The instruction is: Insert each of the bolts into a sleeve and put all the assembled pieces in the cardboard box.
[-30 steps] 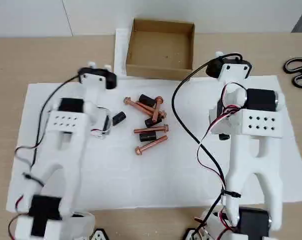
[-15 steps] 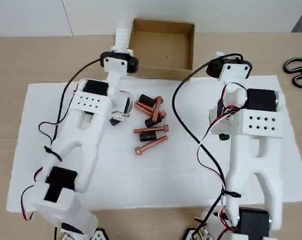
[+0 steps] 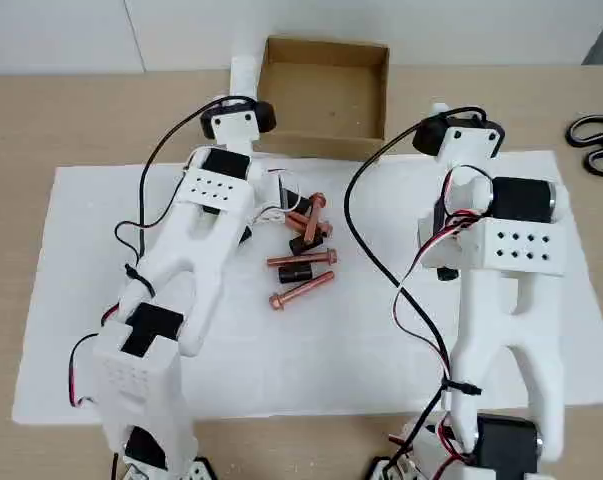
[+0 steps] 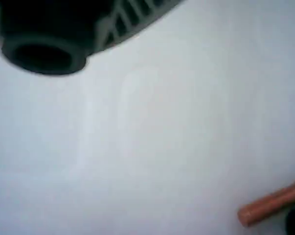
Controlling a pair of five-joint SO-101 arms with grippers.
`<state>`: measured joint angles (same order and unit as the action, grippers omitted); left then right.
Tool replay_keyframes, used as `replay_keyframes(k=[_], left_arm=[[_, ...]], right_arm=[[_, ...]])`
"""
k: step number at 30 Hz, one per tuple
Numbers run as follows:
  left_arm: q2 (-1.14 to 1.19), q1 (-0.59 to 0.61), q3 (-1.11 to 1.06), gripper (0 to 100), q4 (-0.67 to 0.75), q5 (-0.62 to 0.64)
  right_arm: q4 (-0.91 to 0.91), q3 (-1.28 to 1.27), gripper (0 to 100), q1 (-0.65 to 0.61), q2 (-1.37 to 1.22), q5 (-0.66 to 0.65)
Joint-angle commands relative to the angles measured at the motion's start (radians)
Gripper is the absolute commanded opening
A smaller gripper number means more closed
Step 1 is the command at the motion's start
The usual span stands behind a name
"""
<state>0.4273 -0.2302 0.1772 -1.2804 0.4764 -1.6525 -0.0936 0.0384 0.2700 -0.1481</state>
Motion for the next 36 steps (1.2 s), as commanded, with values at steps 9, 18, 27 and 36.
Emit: replay_keyframes(k=[9, 18, 27, 36], left_arm=[[-0.006, 0.021, 0.044, 11, 0.130, 0.358], [-0.005, 0.021, 0.031, 11, 0.132, 0.431], [-0.005, 0.021, -0.081, 11, 0.249, 0.594], [-0.005, 0.021, -0.127, 11, 0.307, 0.595]], right_arm=[[-0.001, 0.055, 0.4, 0.007, 0.035, 0.012], [-0.005, 0.055, 0.4, 0.008, 0.035, 0.012], [-0.002, 0.055, 0.4, 0.008, 0.035, 0.012], [-0.002, 0.055, 0.4, 0.008, 0.035, 0.012]])
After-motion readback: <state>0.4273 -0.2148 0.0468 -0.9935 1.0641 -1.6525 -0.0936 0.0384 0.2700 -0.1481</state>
